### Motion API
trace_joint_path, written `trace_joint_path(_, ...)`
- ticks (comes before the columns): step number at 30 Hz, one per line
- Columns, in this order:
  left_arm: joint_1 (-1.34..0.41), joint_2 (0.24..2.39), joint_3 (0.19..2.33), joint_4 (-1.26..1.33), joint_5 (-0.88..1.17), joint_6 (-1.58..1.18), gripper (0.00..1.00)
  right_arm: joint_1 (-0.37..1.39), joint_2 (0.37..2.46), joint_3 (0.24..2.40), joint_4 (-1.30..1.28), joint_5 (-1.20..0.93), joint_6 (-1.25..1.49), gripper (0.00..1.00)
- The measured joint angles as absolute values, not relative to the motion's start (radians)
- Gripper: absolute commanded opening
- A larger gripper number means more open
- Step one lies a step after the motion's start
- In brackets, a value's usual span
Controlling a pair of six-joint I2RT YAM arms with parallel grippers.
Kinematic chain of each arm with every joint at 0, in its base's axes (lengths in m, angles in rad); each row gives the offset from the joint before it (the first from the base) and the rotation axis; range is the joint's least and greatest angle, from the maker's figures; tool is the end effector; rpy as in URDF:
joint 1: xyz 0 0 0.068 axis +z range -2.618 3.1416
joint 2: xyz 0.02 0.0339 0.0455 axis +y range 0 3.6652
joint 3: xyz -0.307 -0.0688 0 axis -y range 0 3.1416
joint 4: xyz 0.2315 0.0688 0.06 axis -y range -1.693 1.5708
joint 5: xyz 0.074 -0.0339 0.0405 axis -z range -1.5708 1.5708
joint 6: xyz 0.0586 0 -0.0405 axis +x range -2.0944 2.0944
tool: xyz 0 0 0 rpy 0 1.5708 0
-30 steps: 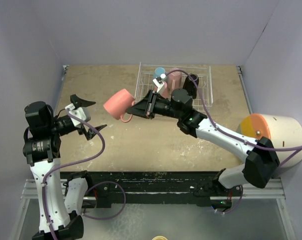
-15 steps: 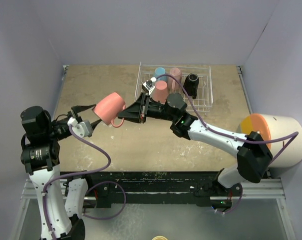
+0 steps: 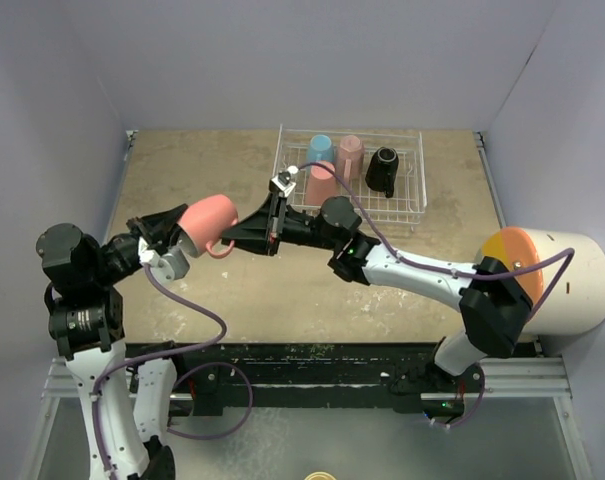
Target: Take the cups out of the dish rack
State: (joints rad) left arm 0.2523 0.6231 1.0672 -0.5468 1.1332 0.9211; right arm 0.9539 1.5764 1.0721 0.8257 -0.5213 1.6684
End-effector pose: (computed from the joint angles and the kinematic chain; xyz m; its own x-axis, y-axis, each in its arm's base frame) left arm 0.0639 -0.0383 0.4362 0.5504 0.4904 -0.6757 0.5429 0.4047 0.7359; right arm 0.1913 0.3202 0.4006 -0.9938 0.0906 -0.0641 -0.0863 -0.2678 0.9596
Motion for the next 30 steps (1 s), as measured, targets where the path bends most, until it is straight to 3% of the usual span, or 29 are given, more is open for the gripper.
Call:
trace_joint_path(1, 0.255, 0.622, 1.064, -0.538, 1.124, 0.927, 0.0, 0.951, 1.571, 1.073, 0.834, -0.508, 1.683, 0.09)
trace_joint_path(3, 0.253, 0.622, 1.062, -0.523, 1.122, 0.922, 0.0, 0.938, 1.559, 1.073, 0.834, -0.501, 1.685, 0.3)
trace_joint_path(6, 0.249, 0.624, 1.061, -0.526, 1.117, 0.894, 0.0, 0.92, 1.542, 1.073, 0.794, -0.51, 1.636, 0.49)
trace_joint_path(13, 0.24, 0.818, 1.096, -0.689, 0.992, 0.844, 0.0, 0.723, 1.383, 1.138, 0.353, -0.48, 1.248, 0.8)
trace_joint_path(20, 0.238, 1.139, 1.169, -0.826, 0.699, 0.828, 0.0, 0.641, 1.359, 1.39, -0.144, -0.232, 0.833, 0.84)
trace_joint_path(30, 0.08, 1.512, 1.287, -0.952, 0.328, 0.817, 0.0, 0.646, 1.365, 1.432, -0.406, 0.003, 0.633, 0.85)
